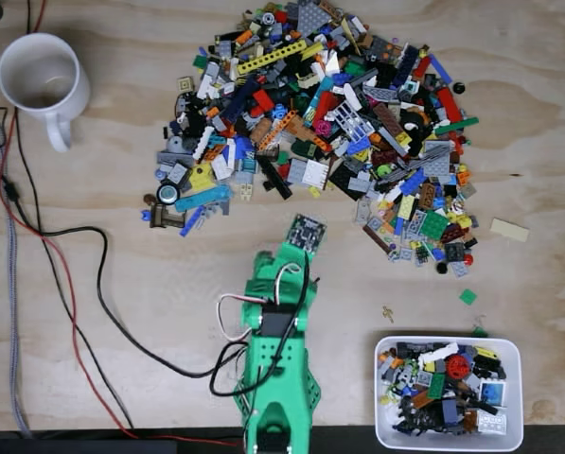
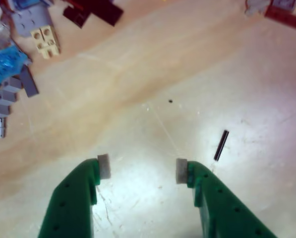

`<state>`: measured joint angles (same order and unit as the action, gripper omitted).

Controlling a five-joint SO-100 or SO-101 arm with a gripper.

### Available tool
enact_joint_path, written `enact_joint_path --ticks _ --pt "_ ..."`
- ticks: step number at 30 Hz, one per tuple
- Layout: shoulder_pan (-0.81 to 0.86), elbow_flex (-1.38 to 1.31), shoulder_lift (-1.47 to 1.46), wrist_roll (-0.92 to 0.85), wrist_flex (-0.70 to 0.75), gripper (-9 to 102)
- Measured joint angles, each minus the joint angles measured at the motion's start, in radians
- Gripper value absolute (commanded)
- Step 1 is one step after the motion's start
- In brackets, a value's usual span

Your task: Find the closest Lego and put it in the bin.

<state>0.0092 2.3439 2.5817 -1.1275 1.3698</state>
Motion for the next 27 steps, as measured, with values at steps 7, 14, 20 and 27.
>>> enact_joint_path --ticks 7,14,20,27 --pt "-0.143 -0.410 -0.692 0.434 -0.081 19" --pt "-0.152 -0.686 -1.143 0.739 -0.161 19" --pt "-0.147 -0.781 -1.284 0.778 -0.198 18" --pt "-0.110 -0.804 -1.348 0.776 -0.253 17"
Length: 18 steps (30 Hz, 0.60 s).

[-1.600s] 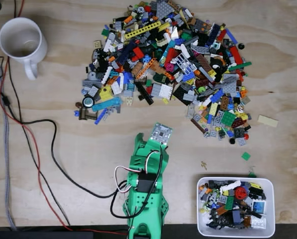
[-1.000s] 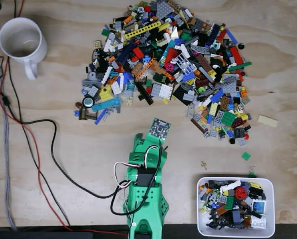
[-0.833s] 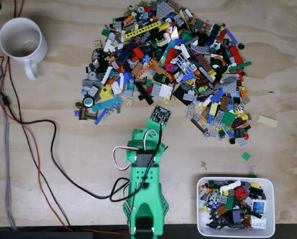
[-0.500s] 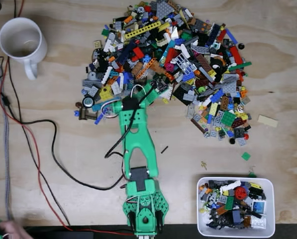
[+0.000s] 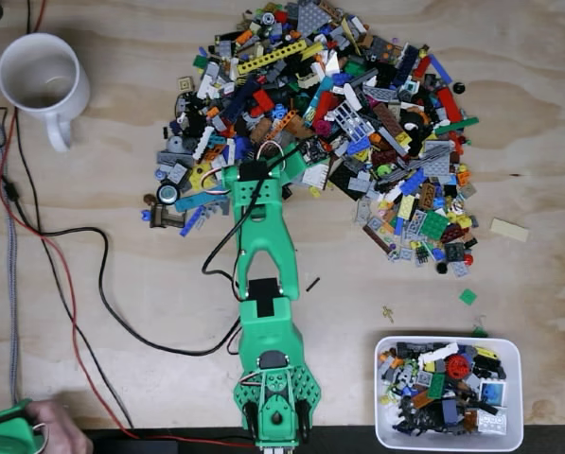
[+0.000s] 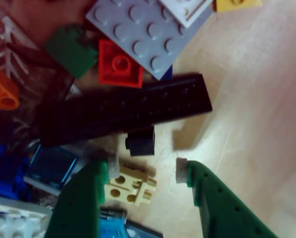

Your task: Find the closest Lego and put it in the bin.

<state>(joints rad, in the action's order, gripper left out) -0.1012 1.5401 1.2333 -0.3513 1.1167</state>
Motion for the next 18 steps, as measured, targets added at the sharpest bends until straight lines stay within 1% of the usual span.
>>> enact_joint_path --ticks 6,13,18 --pt "0.025 -0.026 -0.038 -0.020 -0.020 13" --pt "0.026 -0.044 -0.058 -0.055 -0.055 0" --pt "0.026 -0.044 -0.058 -0.091 -0.051 0"
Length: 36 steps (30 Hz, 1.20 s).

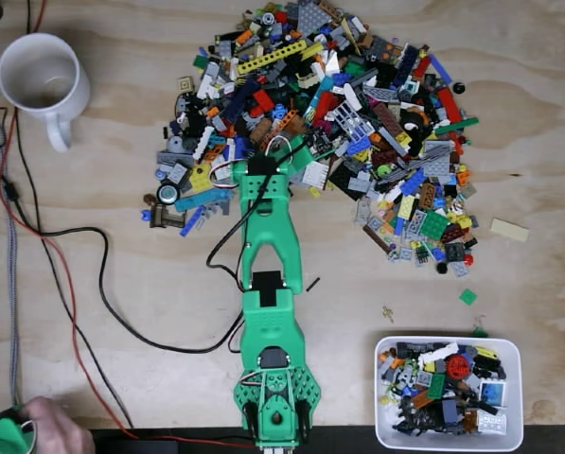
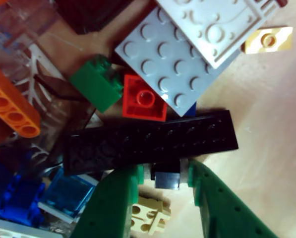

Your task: Find the closest Lego and put it in the bin.

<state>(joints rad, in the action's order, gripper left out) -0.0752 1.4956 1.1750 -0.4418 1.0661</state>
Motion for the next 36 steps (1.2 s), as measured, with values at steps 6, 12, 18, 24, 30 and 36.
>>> enact_joint_path --ticks 6,12,18,24,30,36 --pt "-0.061 0.000 0.138 -0.078 0.140 0" --pt "-0.138 -0.035 0.472 -0.143 0.399 1" --pt "0.140 -0.023 0.670 -0.299 0.497 1" --pt "0.678 0.170 0.707 -0.574 0.351 2" --pt "1.140 0.276 0.778 -0.778 0.258 2" --pt "1.362 0.342 0.836 -0.879 0.201 2"
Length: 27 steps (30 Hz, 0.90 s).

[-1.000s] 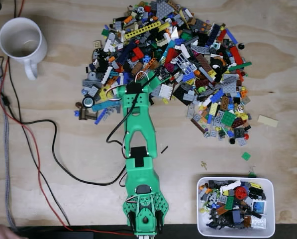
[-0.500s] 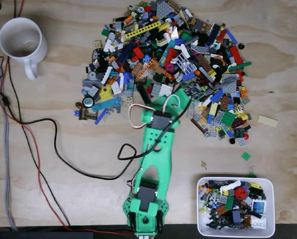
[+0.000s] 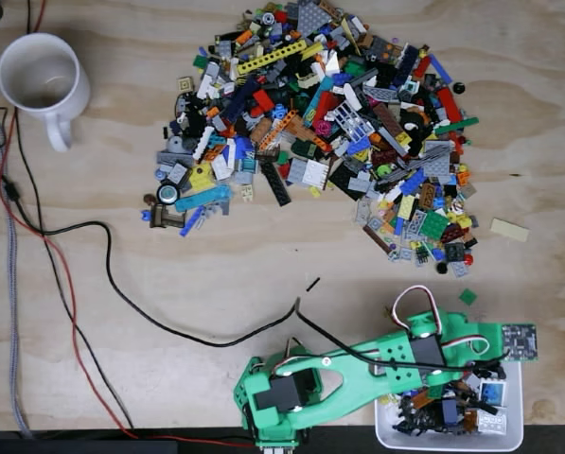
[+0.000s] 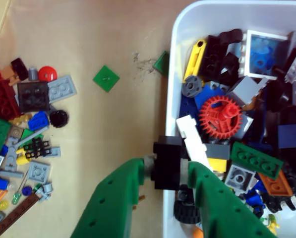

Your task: Find the closest Lego and put it in the bin.

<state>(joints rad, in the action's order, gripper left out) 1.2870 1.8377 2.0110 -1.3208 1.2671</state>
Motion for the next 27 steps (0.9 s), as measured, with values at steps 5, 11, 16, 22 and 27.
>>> enact_joint_path --ticks 5,11,16,22,27 --pt "0.146 0.081 0.052 -0.089 -0.054 14" --pt "0.225 0.127 0.087 -0.106 -0.140 20" --pt "0.181 0.127 0.094 -0.106 -0.172 19" --pt "-0.031 0.193 0.212 -0.121 -0.196 14" --pt "-0.460 0.344 0.370 -0.137 -0.212 16"
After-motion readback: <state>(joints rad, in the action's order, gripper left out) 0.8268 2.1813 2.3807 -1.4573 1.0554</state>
